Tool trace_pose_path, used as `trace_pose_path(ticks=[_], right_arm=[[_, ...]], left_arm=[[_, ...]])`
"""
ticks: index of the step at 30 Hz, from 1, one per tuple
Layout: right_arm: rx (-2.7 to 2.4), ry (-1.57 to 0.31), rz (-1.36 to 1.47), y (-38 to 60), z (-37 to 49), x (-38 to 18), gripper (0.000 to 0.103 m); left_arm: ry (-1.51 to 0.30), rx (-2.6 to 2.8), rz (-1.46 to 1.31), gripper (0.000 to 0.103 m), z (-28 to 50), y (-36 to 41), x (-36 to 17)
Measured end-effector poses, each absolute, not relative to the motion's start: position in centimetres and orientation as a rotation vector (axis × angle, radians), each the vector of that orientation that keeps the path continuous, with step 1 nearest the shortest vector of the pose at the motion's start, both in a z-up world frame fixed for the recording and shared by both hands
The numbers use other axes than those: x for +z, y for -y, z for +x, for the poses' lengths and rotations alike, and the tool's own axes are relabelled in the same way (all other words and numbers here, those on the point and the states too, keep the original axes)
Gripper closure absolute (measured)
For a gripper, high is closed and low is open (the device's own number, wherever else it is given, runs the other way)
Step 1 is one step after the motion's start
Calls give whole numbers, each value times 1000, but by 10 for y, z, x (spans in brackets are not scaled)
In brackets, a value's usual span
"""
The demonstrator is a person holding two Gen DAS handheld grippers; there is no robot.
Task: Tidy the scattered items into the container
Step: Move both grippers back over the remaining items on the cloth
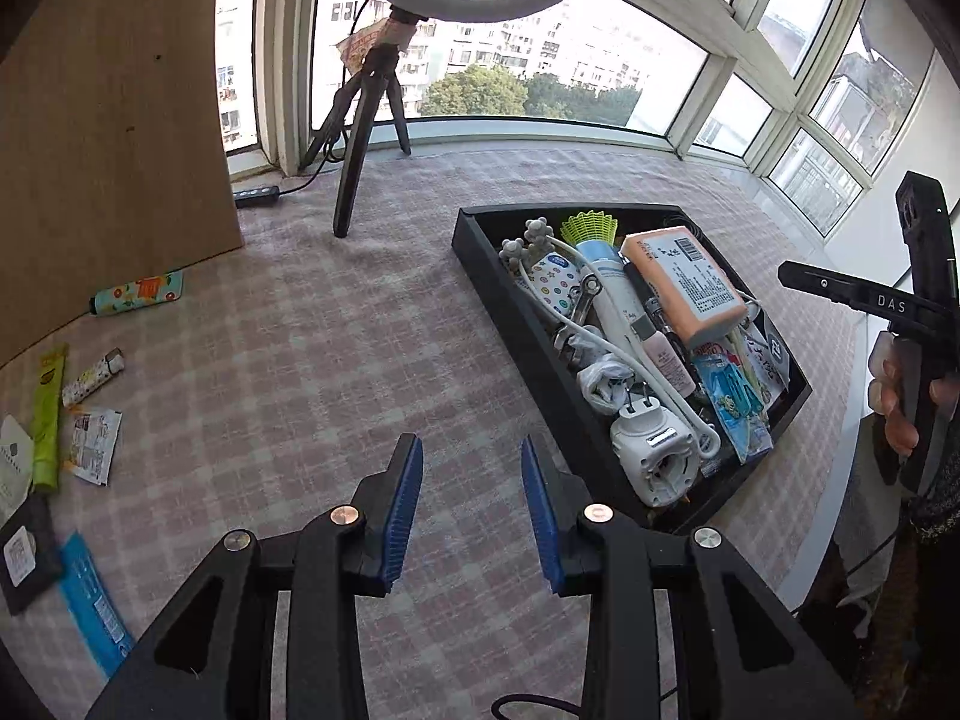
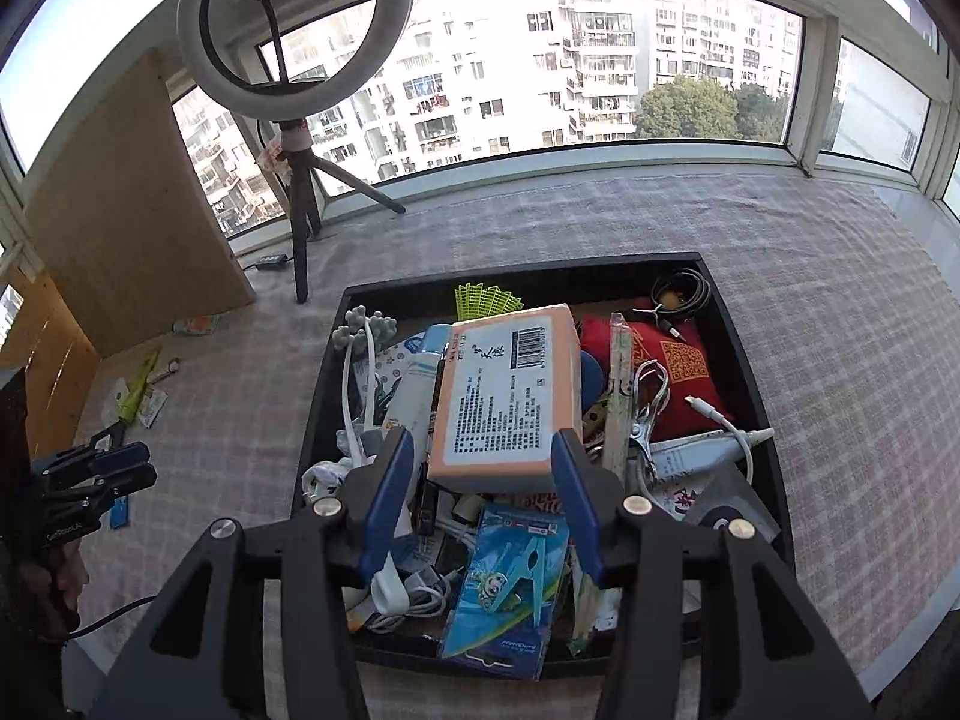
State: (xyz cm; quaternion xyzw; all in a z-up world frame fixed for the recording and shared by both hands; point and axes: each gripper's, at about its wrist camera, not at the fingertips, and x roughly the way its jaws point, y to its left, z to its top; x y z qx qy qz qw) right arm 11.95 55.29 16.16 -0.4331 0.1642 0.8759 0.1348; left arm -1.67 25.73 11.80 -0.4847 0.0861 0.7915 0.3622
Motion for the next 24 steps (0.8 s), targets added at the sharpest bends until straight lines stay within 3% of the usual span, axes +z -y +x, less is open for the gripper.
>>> trace_pose_path(ticks=[7,11,19,21,24], right_arm=[[2730,-346,-1483,-456,43,150,56],[2840,-241,-1620,-385,5,142,56],[2880,-143,-1868,-246,-35,119,55],[2856,-159,-1914,-213,-40,111,45],[2803,-257,-1980,-170,-50,96,41]], left_arm=[[-31,2250,-1431,69,-41,-124,89],[-22,2345,-1479,69,-53,-53,84],[-337,2256,-1448,66,-79,26,81],[-441,2184,-1416,61,-87,32,81],[-546,2081,-1385,55,-105,36,79]])
